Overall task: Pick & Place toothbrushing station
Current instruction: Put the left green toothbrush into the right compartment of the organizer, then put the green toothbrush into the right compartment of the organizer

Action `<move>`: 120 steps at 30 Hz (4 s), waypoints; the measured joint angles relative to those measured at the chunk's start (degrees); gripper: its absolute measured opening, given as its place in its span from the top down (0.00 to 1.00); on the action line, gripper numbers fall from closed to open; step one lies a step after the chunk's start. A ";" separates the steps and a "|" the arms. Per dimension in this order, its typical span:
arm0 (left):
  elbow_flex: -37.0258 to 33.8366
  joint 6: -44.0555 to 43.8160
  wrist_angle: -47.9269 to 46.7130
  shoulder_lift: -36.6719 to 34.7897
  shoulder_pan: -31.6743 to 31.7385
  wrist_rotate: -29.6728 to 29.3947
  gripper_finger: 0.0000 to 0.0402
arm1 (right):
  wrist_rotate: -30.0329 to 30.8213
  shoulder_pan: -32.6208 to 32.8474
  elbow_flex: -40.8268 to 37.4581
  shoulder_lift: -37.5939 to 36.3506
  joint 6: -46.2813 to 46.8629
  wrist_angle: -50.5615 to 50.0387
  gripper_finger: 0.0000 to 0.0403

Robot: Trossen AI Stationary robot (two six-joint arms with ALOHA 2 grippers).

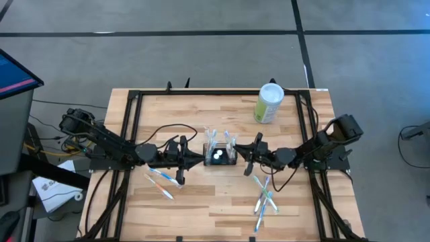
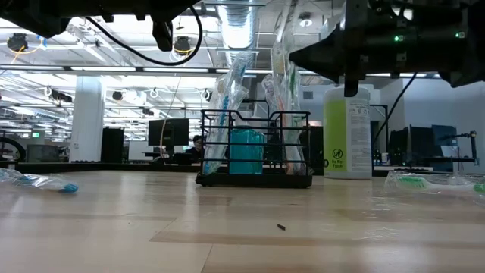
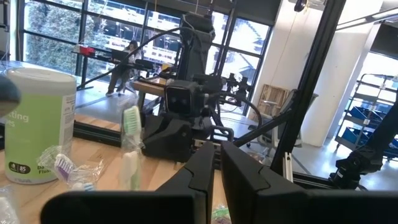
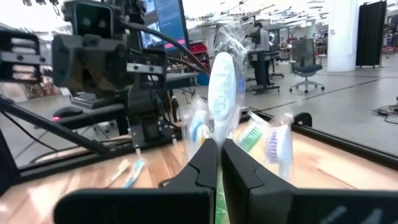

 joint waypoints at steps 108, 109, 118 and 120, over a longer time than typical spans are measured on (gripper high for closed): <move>0.02 0.00 -1.10 0.00 0.04 0.30 0.95 | 1.01 6.41 1.87 -28.18 22.91 -54.75 0.71; 0.02 0.00 -1.19 0.00 0.04 0.41 0.95 | 0.04 6.89 2.86 -28.60 24.77 -58.22 0.71; 0.02 -0.48 -1.55 0.00 -0.66 0.75 0.95 | -9.75 9.40 13.91 -25.46 42.67 -88.82 0.71; 0.02 -0.48 -1.94 0.00 -1.16 0.83 0.95 | -11.56 9.68 15.70 -23.53 46.44 -92.60 0.71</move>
